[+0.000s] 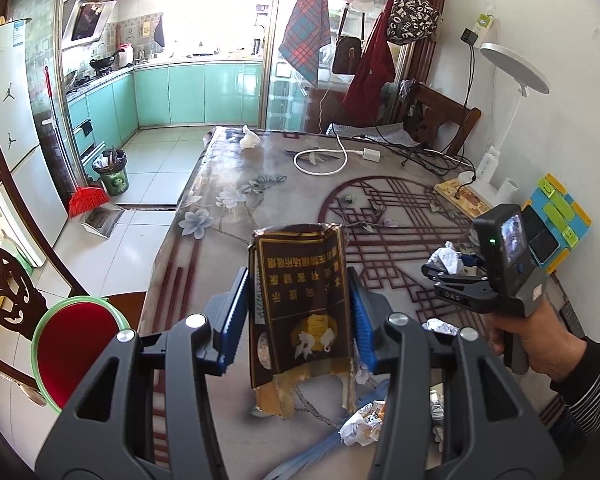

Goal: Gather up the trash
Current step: 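Grasp the crumpled white paper with the right tool, then carry the brown box to the bucket and open the left tool while the right tool carries the paper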

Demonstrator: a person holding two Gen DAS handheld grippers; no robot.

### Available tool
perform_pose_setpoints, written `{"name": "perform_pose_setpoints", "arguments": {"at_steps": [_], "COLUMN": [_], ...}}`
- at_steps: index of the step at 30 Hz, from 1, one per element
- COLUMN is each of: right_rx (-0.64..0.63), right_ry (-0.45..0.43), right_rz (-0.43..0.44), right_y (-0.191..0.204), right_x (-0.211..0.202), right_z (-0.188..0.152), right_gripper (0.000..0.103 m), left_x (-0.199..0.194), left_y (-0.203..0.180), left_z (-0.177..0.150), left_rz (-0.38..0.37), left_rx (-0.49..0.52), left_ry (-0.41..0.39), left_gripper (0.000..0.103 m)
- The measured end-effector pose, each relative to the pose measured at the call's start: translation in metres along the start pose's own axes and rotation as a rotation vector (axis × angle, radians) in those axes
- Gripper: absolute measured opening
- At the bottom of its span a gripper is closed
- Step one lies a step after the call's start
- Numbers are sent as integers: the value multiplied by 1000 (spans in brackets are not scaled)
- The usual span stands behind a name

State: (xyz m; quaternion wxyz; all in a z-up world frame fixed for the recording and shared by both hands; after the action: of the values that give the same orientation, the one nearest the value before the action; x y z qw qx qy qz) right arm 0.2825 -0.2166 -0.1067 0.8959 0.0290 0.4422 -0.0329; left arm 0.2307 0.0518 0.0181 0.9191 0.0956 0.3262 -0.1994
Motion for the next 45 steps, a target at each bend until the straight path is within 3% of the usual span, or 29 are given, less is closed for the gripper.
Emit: {"name": "perform_pose_setpoints", "arguments": {"at_steps": [10,18,25,31,38,45], "right_rx": [-112,-172,-227,-261,-311,-357], "right_ry": [-149,-219,-229,-241,-230,-218], "right_rz": [68,159,232,275,319,359], "right_y": [61,136,200,247,304,353], "right_x": [-88,-136,-153,-161,-159,-151], "right_z": [22,26,23,29,26,23], "right_gripper": [54,54,54,54,54,54], "left_x": [-18,-38,-52,-43,-20,-5], "left_y": [34,96,158,210,273,308], "left_z": [0,-16,-39,-66,-105,-145], "left_rz": [62,159,251,321,359,380], "left_rx": [-67,-154,-222,-253,-326,-429], "left_ry": [-37,-31,-9,73,183,243], "left_gripper": [45,45,45,45,45,48]}}
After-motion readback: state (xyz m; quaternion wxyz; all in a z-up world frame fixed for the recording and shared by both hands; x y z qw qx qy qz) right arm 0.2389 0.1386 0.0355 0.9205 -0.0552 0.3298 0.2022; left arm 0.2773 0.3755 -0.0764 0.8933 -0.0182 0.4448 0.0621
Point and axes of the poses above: each gripper's, at about its wrist camera, not at the fingertips, and x roughly the way its jaws point, y to its left, z to its top, the point moved 7 cm from there along x, roughly the way its jaws point, and after that the axes turned 13 degrees about x, right-handed, at the moved point
